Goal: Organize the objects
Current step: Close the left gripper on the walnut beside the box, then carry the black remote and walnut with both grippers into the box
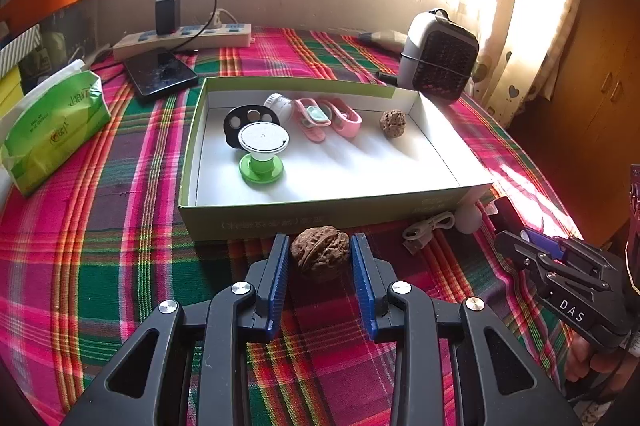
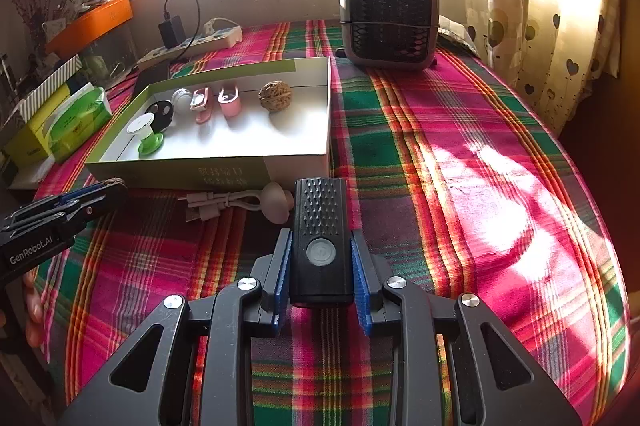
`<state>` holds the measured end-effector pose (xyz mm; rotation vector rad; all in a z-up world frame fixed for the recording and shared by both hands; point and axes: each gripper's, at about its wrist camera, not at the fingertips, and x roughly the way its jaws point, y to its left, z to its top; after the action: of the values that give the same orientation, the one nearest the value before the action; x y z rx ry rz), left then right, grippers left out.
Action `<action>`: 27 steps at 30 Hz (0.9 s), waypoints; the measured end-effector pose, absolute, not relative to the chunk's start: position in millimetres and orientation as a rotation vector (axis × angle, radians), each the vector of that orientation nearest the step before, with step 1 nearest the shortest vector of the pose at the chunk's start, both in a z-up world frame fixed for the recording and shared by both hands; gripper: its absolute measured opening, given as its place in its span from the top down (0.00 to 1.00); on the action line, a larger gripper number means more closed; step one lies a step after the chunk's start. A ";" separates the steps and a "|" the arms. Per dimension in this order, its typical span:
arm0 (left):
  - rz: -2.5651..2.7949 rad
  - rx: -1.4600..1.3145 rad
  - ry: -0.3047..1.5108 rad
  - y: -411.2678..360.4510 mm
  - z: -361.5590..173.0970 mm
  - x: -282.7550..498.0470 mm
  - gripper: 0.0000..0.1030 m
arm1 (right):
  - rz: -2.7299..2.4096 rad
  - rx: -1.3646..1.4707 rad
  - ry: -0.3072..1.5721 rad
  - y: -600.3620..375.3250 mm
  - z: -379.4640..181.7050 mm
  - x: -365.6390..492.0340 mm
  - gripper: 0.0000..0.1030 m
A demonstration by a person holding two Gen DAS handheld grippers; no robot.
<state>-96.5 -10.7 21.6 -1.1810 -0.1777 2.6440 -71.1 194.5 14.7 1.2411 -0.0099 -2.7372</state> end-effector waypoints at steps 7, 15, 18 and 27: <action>2.649 -1.144 -0.186 -11.1 31.6 -93.6 0.72 | -2.739 1.202 -0.019 192.4 26.1 -67.8 0.72; 2.646 -1.111 -0.184 -8.8 45.1 -101.3 0.72 | -2.723 1.172 -0.030 186.9 39.8 -78.6 0.72; 2.647 -1.109 -0.181 -7.7 47.5 -107.9 0.72 | -2.714 1.183 -0.030 185.1 42.6 -88.2 0.72; 2.643 -1.119 -0.169 -4.8 48.1 -135.0 0.72 | -2.667 1.219 -0.041 180.4 43.5 -119.2 0.72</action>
<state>-135.0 -4.8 48.1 -1.1188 -0.1687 2.6431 -119.2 180.4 43.5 1.2186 -0.0413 -2.6673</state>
